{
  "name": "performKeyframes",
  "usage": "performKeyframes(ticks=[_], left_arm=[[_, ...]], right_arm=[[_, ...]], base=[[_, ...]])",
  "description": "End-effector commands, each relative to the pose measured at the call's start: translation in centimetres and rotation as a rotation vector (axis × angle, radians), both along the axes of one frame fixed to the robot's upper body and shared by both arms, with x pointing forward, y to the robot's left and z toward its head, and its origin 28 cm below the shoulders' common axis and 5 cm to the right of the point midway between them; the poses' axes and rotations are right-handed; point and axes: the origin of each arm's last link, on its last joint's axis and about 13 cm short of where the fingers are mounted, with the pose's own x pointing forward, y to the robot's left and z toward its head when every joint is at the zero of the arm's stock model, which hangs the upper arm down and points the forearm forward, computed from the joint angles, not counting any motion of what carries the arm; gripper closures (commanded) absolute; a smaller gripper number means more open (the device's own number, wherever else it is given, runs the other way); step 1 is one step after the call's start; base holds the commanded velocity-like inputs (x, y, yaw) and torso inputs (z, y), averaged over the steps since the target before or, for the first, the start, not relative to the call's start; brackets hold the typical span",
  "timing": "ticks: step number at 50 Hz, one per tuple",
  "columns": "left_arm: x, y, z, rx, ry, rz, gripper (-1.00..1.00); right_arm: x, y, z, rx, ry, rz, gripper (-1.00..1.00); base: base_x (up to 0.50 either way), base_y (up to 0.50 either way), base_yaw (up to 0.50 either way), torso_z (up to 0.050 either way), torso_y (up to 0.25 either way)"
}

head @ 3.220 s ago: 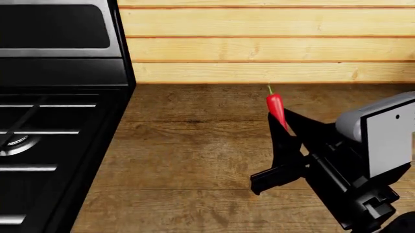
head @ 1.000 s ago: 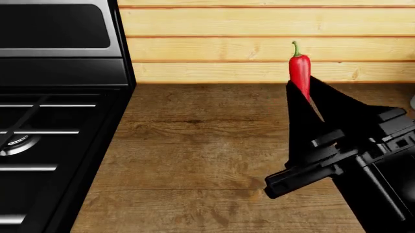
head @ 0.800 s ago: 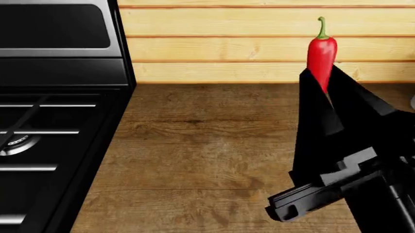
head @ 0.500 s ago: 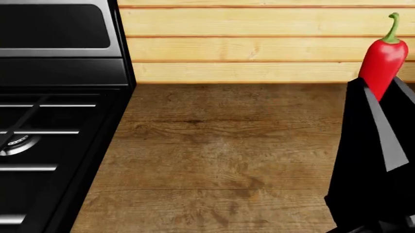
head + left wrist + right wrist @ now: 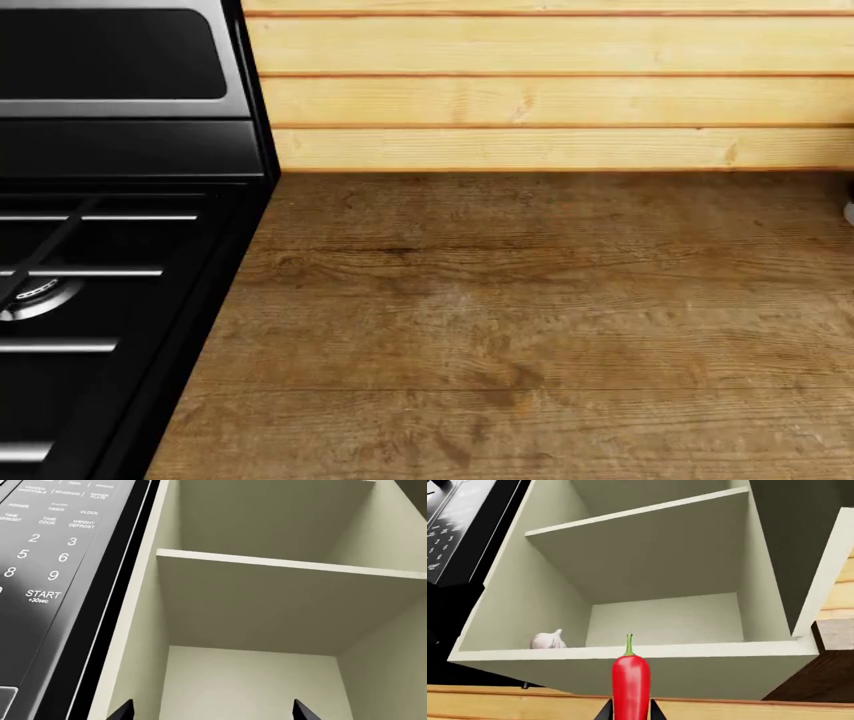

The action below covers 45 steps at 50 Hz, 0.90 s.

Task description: Pick the garlic, chili pepper from the counter and place them in the cabinet. Then close the cabinet.

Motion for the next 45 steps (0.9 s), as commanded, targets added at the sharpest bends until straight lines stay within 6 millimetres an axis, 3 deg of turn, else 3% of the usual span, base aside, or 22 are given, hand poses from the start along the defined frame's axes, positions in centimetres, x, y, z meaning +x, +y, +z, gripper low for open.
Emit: performKeyframes(ticks=[1,18,30,45], left_arm=[[-0.2,0.3,-1.7,-0.012,0.013,-0.009,-1.0],[-2.1,0.3,-6.1,-0.009,0.032,-0.042,-1.0],[-2.5,0.4,-8.1,-0.005,0.062,-0.065,-1.0],[-3.0,0.6,-8.3,-0.006,0.054,-0.062,-1.0]], right_arm=[[-1.7,0.3,3.7,0.016,-0.044,0.012,1.0],[-3.1,1.9,5.1,0.014,-0.058,-0.017,1.0],[-0.5,2.2,8.8,0.049,-0.036,-0.107,1.0],[3.2,3.1,12.1,0.081,0.019,-0.143,1.0]], base=[[0.0,0.0,0.0,0.0,0.0],[0.0,0.0,0.0,0.0,0.0],[0.0,0.0,0.0,0.0,0.0],[0.0,0.0,0.0,0.0,0.0]])
